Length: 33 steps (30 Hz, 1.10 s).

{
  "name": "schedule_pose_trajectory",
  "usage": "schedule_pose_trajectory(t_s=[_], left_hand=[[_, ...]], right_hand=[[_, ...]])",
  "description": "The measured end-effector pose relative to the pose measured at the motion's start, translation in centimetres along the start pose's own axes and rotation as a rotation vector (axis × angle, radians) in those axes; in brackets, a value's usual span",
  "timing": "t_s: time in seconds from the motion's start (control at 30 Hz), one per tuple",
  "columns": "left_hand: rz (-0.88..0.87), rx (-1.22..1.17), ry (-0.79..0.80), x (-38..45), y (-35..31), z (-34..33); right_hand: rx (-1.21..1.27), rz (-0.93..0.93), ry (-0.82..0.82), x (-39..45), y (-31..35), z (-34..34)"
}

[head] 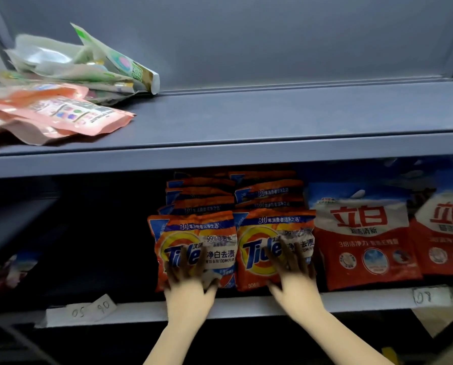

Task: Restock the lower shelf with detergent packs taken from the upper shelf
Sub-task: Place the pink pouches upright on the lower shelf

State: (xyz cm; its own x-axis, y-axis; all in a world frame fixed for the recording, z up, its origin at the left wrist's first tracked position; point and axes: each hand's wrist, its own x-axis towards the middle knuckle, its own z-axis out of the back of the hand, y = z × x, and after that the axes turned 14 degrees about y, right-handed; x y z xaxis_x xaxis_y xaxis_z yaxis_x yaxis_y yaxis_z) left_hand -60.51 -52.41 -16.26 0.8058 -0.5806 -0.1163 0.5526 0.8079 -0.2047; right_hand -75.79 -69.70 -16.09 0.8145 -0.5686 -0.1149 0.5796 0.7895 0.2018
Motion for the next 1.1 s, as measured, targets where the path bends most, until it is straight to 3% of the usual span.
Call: schedule_pose_trajectory(t_s=[0.13, 0.23, 0.47, 0.8, 1.1], left_hand=[[0.069, 0.034, -0.037, -1.7, -0.9, 3.2], [0.09, -0.047, 0.035, -2.6, -0.7, 6.1], [0.023, -0.076, 0.028, -7.9, -0.2, 14.0], [-0.009, -0.241, -0.446, -14.9, 1.3, 26.7], [0.031, -0.297, -0.59, -11.1, 8.1, 35.3]], right_hand=[[0.127, 0.013, 0.022, -1.0, 1.0, 3.1], [0.184, 0.049, 0.085, -1.8, 2.1, 6.0], [0.066, 0.247, 0.208, -4.7, 5.8, 12.7], [0.334, 0.586, -0.115, -9.0, 12.1, 22.9], [0.363, 0.601, -0.245, -5.7, 17.5, 27.7]])
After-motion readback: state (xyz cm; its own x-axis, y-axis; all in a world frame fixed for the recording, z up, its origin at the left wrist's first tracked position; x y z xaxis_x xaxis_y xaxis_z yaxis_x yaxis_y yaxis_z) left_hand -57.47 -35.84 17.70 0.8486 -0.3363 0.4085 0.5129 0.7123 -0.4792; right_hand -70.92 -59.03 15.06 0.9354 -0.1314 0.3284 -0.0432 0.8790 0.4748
